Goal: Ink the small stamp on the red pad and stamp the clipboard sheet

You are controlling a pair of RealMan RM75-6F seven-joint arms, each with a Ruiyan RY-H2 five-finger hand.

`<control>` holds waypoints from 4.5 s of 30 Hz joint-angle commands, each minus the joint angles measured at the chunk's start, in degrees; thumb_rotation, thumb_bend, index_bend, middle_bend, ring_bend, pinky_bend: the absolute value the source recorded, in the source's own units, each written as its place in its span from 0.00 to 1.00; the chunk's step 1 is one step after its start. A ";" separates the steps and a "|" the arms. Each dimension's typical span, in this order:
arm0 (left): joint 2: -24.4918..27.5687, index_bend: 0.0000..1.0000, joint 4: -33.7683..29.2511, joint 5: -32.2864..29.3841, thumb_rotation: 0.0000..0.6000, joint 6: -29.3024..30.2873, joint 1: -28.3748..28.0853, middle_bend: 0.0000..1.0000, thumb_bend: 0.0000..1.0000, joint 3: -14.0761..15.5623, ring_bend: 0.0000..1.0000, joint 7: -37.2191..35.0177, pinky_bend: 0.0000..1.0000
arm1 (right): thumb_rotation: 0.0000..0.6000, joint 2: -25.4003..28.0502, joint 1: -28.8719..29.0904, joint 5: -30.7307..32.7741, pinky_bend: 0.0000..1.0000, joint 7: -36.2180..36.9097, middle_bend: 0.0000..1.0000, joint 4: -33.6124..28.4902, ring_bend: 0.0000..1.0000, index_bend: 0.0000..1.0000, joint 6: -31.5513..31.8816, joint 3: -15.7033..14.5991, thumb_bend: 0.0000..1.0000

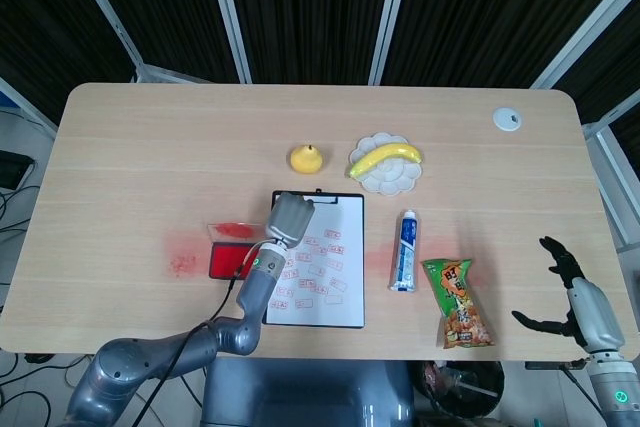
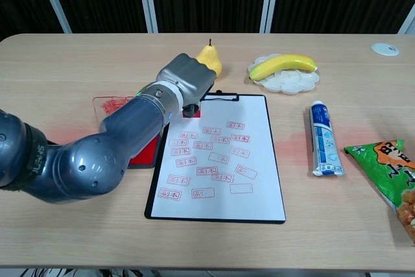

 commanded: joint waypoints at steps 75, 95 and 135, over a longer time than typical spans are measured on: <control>43.10 0.79 -52.60 11.79 1.00 13.90 16.71 0.86 0.58 7.17 0.94 -8.09 1.00 | 1.00 -0.45 -0.19 0.29 0.22 -1.86 0.00 -0.35 0.00 0.09 0.75 0.36 0.14; 41.21 0.75 -31.43 34.58 1.00 11.26 25.62 0.82 0.54 22.09 0.93 -32.28 1.00 | 1.00 -1.15 -0.34 1.00 0.22 -4.29 0.00 -0.42 0.00 0.09 1.22 0.68 0.14; 30.03 0.59 -15.05 36.33 1.00 11.57 32.43 0.67 0.44 20.01 0.92 -37.69 1.00 | 1.00 -1.22 -0.34 1.57 0.22 -5.60 0.00 -1.49 0.00 0.09 1.24 1.10 0.14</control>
